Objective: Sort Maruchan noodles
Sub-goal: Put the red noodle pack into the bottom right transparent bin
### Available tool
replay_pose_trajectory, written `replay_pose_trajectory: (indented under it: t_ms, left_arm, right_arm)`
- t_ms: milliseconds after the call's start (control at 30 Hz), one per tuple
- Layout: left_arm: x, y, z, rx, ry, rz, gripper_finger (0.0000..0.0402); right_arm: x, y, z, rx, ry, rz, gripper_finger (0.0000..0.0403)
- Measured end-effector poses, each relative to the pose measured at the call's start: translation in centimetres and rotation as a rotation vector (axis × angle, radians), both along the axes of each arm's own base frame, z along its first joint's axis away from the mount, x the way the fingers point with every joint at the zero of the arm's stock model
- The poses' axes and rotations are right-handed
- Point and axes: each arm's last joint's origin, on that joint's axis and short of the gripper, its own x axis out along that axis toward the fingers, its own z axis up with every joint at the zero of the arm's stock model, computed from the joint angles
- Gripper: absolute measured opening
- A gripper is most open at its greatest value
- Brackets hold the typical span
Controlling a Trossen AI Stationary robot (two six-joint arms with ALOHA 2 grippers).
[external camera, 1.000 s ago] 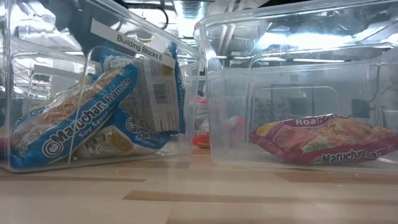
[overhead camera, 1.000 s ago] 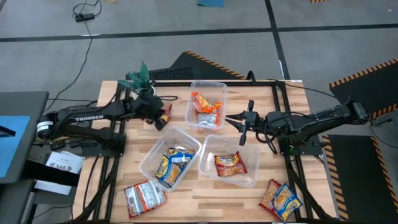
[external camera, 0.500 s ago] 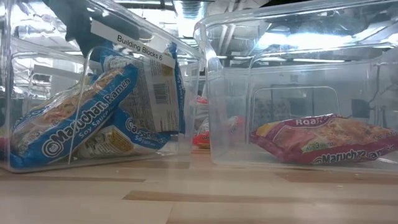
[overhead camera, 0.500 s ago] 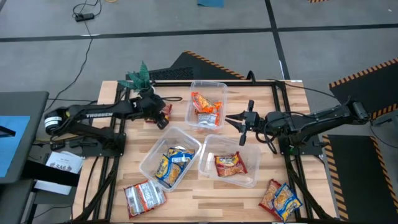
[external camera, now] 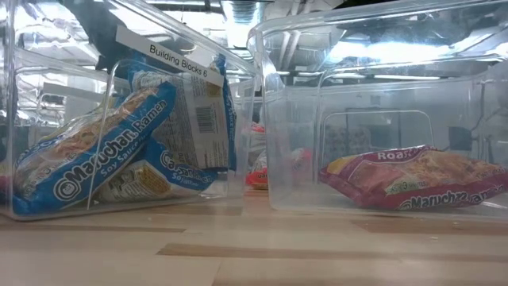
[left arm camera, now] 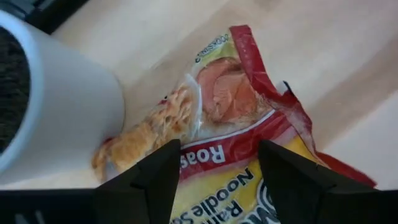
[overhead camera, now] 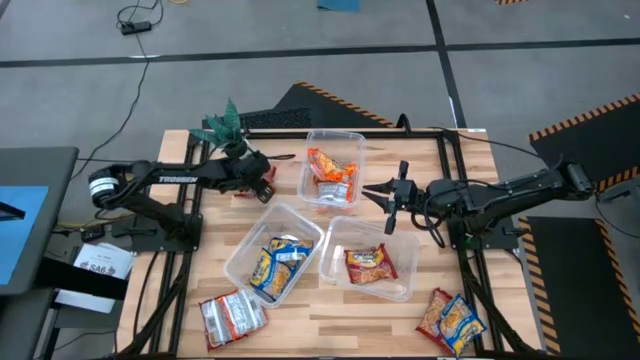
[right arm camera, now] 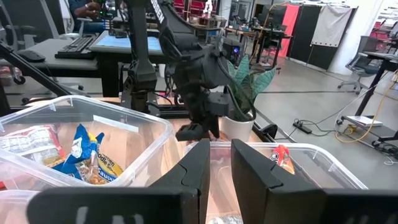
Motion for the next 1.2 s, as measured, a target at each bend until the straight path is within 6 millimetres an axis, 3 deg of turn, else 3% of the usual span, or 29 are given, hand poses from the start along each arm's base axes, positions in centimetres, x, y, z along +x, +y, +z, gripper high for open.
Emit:
replay_pose_trajectory:
  t_ms: [233, 367, 467, 600, 833, 1200]
  left_arm:
    - [0.8, 0.1, -2.2, -0.055, 0.067, -0.013, 0.0202]
    - [1.1, -0.2, -2.6, -0.034, 0.107, -0.047, 0.0179]
    - [1.2, -0.8, -2.6, -0.012, 0.145, -0.078, 0.013]
    - [1.0, -1.5, -2.4, -0.008, 0.177, -0.126, 0.0026]
    - [-0.1, -3.2, 0.3, -0.014, 0.101, -0.178, 0.0003]
    - [-3.6, -5.9, 7.9, 0.121, -0.277, -0.2, 0.0001]
  right_arm:
    - [0.0, 0.0, 0.0, 0.0, 0.002, 0.0, 0.0087]
    - [0.0, 0.0, 0.0, 0.0, 0.002, 0.0, 0.0087]
    - [0.0, 0.0, 0.0, 0.0, 0.002, 0.0, 0.0087]
    - [0.0, 0.0, 0.0, 0.0, 0.002, 0.0, 0.0087]
    - [0.0, 0.0, 0.0, 0.0, 0.004, 0.0, 0.0087]
    - [0.0, 0.0, 0.0, -0.001, 0.005, 0.0, 0.0087]
